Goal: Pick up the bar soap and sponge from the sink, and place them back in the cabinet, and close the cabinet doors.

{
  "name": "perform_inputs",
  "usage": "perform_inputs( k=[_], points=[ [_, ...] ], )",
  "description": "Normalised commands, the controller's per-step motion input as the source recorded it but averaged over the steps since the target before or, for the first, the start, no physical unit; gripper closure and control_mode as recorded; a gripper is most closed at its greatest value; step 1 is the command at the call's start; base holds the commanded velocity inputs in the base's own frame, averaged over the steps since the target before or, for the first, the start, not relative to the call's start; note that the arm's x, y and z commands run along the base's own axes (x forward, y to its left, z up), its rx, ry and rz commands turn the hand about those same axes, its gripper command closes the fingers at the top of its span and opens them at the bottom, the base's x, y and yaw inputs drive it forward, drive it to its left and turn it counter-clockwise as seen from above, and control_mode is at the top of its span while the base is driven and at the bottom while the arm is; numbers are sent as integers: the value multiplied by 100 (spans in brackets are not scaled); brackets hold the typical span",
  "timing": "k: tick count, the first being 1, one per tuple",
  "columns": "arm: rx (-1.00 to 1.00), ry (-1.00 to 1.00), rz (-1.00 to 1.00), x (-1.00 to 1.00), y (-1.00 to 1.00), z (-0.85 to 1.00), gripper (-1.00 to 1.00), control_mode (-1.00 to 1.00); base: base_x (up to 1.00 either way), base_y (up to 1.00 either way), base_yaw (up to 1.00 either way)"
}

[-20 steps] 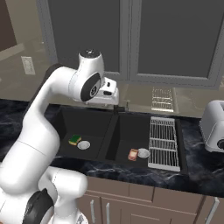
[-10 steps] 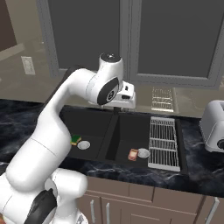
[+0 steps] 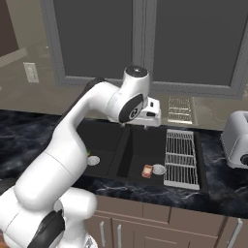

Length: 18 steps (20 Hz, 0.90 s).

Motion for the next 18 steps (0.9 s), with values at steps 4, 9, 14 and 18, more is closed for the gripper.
perform_inputs(
  k=[4, 9, 14, 18],
  points=[
    [-5, 0, 0, 0, -4, -26, -100, -100, 0, 0, 0],
    [-7, 0, 0, 1, 0, -27, -100, -100, 0, 0, 0],
    [-4, 0, 0, 6, 0, -18, -100, -100, 0, 0, 0],
    [0, 0, 0, 19, 0, -8, -100, -100, 0, 0, 0]
  ],
)
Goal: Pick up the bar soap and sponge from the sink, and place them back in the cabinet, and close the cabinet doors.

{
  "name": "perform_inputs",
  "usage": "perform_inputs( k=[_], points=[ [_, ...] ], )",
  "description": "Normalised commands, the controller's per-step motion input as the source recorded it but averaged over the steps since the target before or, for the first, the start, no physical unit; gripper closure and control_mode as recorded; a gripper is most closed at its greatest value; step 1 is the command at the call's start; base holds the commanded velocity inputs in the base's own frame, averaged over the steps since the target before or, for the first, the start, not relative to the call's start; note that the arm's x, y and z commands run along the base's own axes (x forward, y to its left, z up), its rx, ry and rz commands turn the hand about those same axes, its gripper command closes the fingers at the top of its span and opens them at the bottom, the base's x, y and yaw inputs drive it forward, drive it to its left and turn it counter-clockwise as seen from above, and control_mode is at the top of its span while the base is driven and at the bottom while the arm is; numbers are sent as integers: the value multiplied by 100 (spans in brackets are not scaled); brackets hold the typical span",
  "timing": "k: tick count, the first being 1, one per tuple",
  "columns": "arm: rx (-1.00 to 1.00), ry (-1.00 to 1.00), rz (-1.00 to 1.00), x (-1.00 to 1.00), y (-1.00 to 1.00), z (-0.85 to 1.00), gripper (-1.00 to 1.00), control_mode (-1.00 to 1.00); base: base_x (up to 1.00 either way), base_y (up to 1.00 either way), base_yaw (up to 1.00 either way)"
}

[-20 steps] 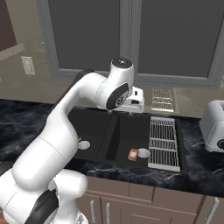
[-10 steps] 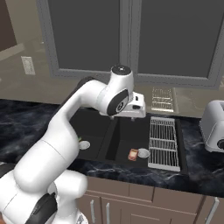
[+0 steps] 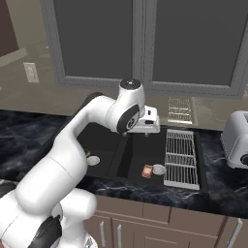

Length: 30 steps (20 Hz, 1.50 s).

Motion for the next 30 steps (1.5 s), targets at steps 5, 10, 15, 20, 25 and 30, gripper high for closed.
perform_inputs(
  k=[5, 10, 15, 20, 25, 30],
  points=[
    [0, 0, 0, 25, 0, -8, -100, -100, 0, 0, 0],
    [0, 0, 0, 24, 0, -16, -100, -100, 0, 0, 0],
    [0, 0, 0, 14, 0, -23, -100, -100, 0, 0, 0],
    [0, 0, 0, 10, 0, -25, -100, -100, 0, 0, 0],
    [0, 0, 0, 5, 0, -26, -100, -100, 0, 0, 0],
    [0, 0, 0, 6, 0, -28, -100, -100, 0, 0, 0]
  ],
)
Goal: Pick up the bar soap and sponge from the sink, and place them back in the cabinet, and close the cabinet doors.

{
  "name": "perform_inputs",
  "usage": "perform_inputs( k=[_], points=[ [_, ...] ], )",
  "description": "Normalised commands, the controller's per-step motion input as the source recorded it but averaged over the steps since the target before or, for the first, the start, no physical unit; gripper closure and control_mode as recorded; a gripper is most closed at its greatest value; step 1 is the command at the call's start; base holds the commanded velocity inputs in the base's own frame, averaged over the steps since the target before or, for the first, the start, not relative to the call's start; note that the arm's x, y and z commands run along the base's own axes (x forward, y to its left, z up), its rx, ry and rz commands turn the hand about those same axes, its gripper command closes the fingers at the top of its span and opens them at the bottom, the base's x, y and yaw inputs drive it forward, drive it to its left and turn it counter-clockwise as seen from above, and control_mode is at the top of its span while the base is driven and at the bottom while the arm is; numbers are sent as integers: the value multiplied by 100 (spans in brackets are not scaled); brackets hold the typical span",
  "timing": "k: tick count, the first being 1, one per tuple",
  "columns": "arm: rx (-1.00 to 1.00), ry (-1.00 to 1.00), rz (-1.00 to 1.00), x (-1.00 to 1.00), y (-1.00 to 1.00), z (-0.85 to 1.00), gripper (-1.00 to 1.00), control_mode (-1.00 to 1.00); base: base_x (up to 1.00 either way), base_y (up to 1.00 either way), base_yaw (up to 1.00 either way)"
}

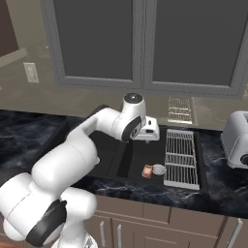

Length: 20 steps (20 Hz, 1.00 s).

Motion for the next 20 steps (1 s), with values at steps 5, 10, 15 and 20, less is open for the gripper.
perform_inputs(
  k=[5, 10, 15, 20],
  points=[
    [0, 0, 0, 1, 0, -28, -100, -100, 0, 0, 0],
    [0, 0, 0, 0, 0, -27, -100, -100, 0, 0, 0],
    [0, 0, 0, 0, 0, -30, -100, -100, 0, 0, 0],
    [0, 0, 0, 0, 0, -30, -100, -100, 0, 0, 0]
  ],
)
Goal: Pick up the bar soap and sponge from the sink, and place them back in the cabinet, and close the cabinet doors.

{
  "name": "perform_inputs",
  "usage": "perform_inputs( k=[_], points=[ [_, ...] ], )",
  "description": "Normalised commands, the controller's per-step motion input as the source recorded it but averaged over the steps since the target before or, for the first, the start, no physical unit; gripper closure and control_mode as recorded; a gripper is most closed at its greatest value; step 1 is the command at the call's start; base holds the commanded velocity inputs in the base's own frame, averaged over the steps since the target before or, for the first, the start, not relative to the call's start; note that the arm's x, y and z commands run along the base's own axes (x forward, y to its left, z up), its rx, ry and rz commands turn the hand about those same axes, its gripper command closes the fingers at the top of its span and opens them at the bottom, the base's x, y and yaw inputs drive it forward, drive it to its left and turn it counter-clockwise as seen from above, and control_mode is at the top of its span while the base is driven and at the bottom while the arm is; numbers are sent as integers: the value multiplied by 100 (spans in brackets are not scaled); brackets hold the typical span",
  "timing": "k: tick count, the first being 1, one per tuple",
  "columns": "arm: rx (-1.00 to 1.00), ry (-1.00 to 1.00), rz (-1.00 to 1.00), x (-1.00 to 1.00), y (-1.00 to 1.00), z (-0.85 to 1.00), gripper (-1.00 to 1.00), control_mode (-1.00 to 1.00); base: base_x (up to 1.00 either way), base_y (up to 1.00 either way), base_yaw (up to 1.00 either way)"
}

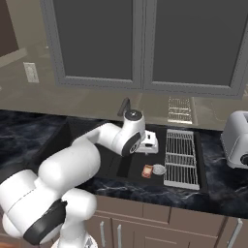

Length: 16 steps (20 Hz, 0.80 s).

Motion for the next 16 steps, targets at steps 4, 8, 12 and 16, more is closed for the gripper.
perform_inputs(
  k=[4, 8, 12, 16],
  points=[
    [0, 0, 0, 0, 0, -29, -100, -100, 0, 0, 0],
    [0, 0, 0, 0, 0, -26, -100, -100, 0, 0, 0],
    [0, 0, 0, 0, 0, -23, -100, -100, 0, 0, 0],
    [0, 0, 0, 1, 0, -14, -100, -100, 0, 0, 0]
  ],
)
